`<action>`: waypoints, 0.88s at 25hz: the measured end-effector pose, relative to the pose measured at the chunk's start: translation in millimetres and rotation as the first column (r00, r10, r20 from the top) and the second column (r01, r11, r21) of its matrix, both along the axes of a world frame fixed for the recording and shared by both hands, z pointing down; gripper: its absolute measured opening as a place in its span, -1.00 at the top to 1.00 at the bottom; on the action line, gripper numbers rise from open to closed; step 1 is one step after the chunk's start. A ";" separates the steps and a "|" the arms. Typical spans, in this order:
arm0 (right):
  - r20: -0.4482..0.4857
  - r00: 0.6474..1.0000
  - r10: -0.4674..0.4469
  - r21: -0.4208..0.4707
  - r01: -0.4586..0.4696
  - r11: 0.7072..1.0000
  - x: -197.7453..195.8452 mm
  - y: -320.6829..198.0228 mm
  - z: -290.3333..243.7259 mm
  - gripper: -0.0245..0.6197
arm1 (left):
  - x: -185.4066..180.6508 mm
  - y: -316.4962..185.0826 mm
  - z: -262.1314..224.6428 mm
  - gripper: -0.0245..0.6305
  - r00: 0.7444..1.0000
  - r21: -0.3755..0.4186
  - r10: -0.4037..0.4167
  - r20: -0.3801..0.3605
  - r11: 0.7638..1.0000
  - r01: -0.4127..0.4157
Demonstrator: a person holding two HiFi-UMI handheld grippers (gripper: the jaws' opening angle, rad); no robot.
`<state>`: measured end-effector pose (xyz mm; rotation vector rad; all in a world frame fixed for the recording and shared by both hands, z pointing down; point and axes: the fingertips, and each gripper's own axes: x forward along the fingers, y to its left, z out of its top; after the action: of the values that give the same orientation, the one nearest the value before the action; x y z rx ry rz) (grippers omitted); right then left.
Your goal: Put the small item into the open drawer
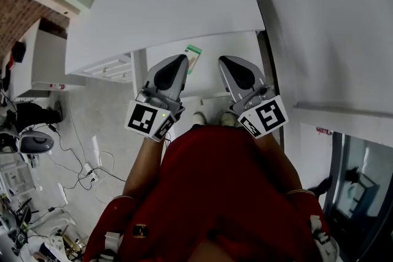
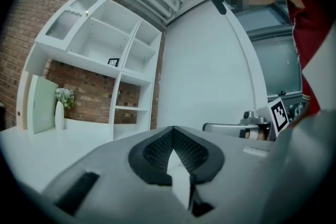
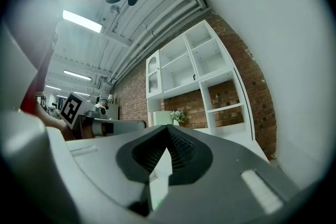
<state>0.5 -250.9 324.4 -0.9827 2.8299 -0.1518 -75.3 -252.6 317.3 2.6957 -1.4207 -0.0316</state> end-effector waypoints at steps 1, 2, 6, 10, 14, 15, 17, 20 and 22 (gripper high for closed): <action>-0.004 1.000 0.001 0.007 -0.001 1.000 0.1 1.8 -1.1 0.89 | 1.8 1.4 -4.4 0.91 1.000 0.010 0.003 -0.004 1.000 -0.003; -0.008 1.000 0.003 0.015 -0.003 1.000 0.3 3.0 -2.5 0.89 | 3.1 2.1 -7.0 0.91 1.000 0.017 0.006 -0.006 1.000 -0.006; -0.014 1.000 0.013 0.028 -0.013 1.000 1.4 4.7 -5.3 0.89 | 0.8 1.8 -5.3 0.91 1.000 0.009 0.008 -0.007 1.000 -0.008; -0.019 1.000 0.015 0.024 -0.014 1.000 3.4 5.1 -4.3 0.89 | -2.2 -0.7 -5.4 0.91 1.000 -0.005 -0.004 -0.008 1.000 0.004; -0.020 1.000 0.019 0.025 -0.018 1.000 6.4 5.6 -3.4 0.89 | 1.0 -0.5 -9.3 0.91 1.000 0.019 0.002 -0.018 1.000 -0.002; -0.020 1.000 0.020 0.024 -0.019 1.000 6.9 5.7 -3.2 0.89 | 1.7 0.1 -8.8 0.91 1.000 0.018 0.004 -0.016 1.000 -0.004; -0.021 1.000 0.020 0.023 -0.020 1.000 7.6 6.1 -3.3 0.89 | 3.2 1.5 -8.3 0.91 1.000 0.016 0.008 -0.013 1.000 -0.008; -0.023 1.000 0.017 0.023 -0.017 1.000 7.6 6.3 -3.4 0.89 | 2.2 2.9 -5.2 0.91 1.000 0.011 0.010 -0.006 1.000 -0.010; -0.026 1.000 0.016 0.024 -0.015 1.000 7.6 5.2 -2.9 0.89 | 1.0 1.9 -3.2 0.91 1.000 0.003 0.008 -0.006 1.000 -0.008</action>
<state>8.2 -245.7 321.5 -1.0085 2.8396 -0.1038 -74.3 -250.8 314.1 2.7009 -1.4093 -0.0410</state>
